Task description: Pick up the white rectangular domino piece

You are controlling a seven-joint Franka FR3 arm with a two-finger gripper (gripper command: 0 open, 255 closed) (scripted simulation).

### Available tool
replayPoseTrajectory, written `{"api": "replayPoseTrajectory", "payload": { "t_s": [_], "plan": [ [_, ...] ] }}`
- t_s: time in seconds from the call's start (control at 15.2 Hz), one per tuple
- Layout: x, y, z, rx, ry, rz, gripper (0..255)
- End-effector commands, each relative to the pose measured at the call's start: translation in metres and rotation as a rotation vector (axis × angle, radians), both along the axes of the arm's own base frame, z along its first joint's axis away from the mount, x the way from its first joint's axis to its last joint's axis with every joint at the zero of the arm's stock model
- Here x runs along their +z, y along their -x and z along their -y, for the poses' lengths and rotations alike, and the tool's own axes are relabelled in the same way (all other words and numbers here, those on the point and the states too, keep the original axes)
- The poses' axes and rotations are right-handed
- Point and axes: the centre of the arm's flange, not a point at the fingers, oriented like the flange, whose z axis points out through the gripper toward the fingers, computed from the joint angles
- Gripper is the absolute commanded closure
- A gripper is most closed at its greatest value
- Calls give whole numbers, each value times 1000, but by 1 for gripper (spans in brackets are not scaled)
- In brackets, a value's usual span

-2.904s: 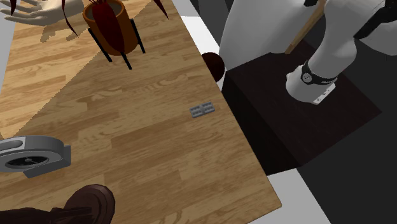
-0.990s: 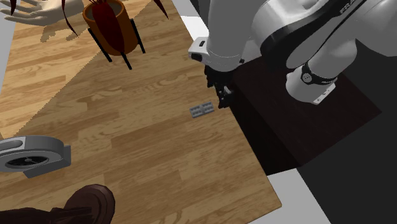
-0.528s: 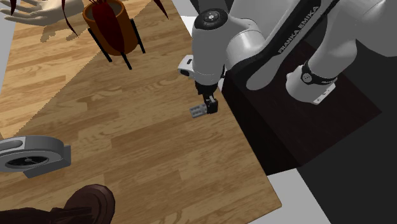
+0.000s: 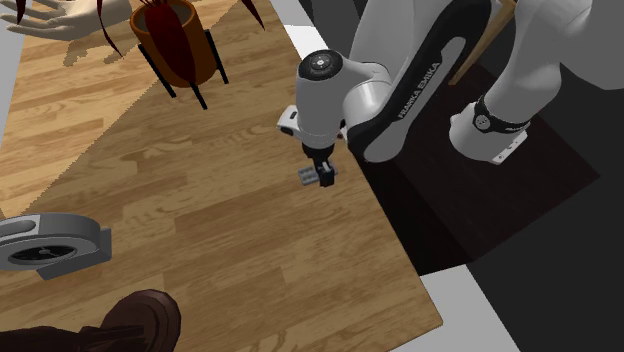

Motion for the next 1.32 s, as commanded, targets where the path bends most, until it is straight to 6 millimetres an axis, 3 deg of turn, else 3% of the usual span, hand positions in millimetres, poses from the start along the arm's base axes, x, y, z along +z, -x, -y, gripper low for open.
{"api": "replayPoseTrajectory", "payload": {
  "t_s": [0.0, 0.13, 0.2, 0.79, 1.25],
  "plan": [
    [-14, 0, 1, 0, 0, 1, 0],
    [-14, 0, 1, 0, 0, 1, 0],
    [-14, 0, 1, 0, 0, 1, 255],
    [-14, 0, 1, 0, 0, 1, 255],
    [23, 0, 1, 0, 0, 1, 255]
  ]
}}
